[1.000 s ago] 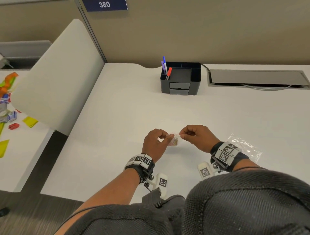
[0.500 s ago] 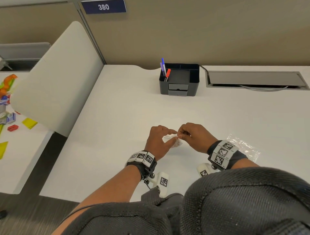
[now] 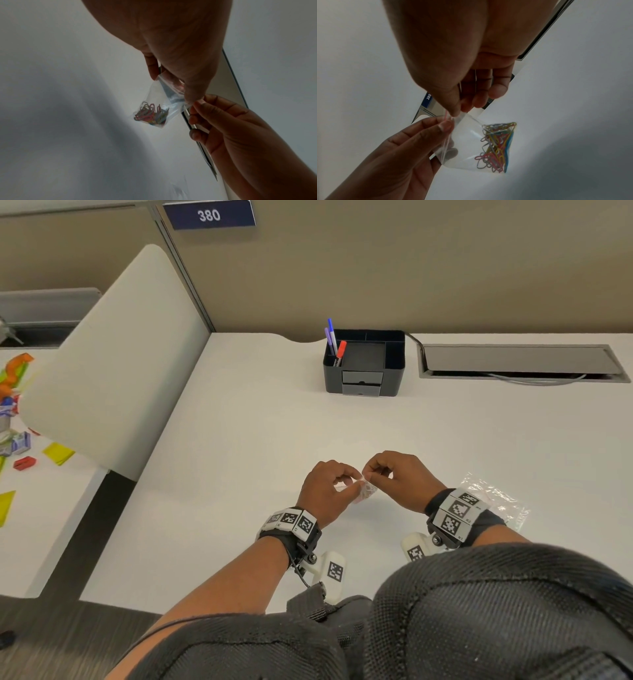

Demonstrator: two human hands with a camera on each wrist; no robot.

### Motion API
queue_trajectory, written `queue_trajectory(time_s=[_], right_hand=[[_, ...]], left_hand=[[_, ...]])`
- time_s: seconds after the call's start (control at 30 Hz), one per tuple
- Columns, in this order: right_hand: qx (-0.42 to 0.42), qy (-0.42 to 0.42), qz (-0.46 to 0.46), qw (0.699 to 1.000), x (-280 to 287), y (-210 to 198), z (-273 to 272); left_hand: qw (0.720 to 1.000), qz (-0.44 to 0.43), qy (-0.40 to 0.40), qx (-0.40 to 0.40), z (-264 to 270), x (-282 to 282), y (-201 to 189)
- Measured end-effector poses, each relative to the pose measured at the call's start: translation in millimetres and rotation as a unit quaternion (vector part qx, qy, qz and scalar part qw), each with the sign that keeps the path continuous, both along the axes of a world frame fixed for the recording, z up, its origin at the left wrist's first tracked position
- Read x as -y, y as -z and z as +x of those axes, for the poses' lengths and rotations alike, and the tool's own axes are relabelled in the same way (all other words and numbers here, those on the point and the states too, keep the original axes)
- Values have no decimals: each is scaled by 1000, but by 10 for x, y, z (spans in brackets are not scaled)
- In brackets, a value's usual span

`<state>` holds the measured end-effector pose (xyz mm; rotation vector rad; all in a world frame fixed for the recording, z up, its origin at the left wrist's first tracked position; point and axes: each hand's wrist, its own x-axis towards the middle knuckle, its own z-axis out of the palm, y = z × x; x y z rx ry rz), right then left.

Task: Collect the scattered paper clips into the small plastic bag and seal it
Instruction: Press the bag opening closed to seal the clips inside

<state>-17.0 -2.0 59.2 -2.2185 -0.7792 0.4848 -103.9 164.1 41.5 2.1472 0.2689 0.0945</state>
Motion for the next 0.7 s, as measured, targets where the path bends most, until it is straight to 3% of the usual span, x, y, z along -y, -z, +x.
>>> queue_trajectory(time_s=[0.3,0.7], right_hand=[[13,-1,28,1000,4,1,-48],[-7,112,78,991,149,45,-25]], left_hand=[[1000,-2,11,-11,40,28,-21],[999,-23,12,-30,55,-71,-121]])
